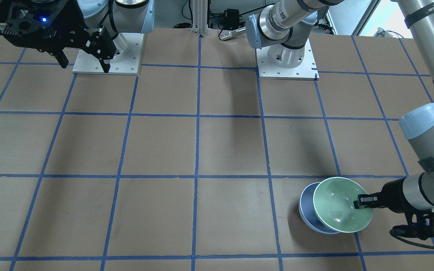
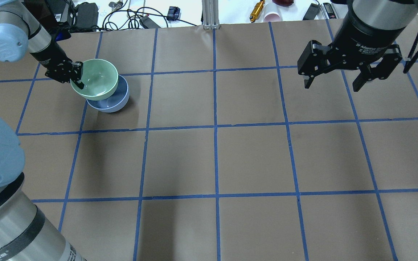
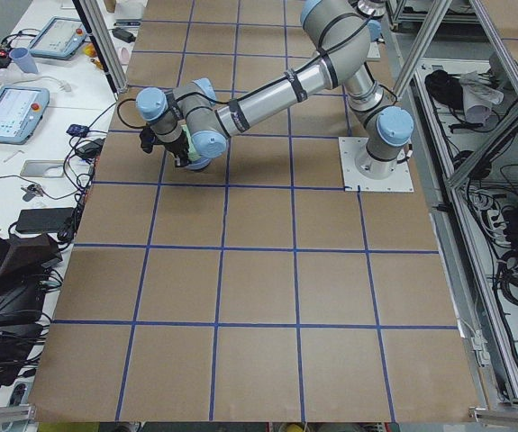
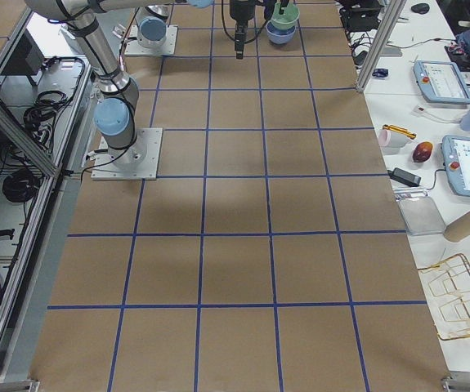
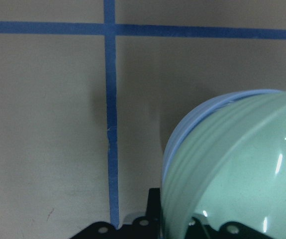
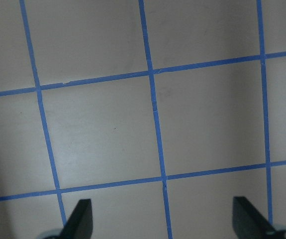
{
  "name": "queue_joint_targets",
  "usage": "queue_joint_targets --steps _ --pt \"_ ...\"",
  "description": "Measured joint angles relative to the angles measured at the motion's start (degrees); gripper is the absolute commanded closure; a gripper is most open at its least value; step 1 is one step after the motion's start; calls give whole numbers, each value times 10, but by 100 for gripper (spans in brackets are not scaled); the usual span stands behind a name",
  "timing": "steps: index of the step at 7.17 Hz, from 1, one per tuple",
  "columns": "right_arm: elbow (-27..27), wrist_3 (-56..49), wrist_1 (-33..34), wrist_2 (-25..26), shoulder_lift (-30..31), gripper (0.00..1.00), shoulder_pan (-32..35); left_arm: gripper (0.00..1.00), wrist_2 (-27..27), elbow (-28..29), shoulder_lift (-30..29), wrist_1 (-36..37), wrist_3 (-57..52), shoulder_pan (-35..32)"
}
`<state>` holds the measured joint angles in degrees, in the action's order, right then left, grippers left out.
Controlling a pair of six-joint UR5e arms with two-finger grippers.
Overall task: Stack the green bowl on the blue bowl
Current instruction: 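Lower the green bowl into the blue bowl with the left gripper, then open the left gripper and raise it away from the bowls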
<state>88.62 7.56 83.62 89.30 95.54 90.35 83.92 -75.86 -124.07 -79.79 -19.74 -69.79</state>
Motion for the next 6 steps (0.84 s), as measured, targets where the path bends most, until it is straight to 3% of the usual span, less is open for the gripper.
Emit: queue_joint_targets --steps 3,4,5,6 --pt "0 0 0 0 0 0 0 100 -2 -15 12 1 0 0" --pt "0 0 0 0 0 0 0 94 -2 -18 12 1 -1 0" --pt "0 0 0 0 0 0 0 7 -2 -20 11 1 -1 0" --pt "0 0 0 0 0 0 0 0 -2 -21 12 2 -1 0"
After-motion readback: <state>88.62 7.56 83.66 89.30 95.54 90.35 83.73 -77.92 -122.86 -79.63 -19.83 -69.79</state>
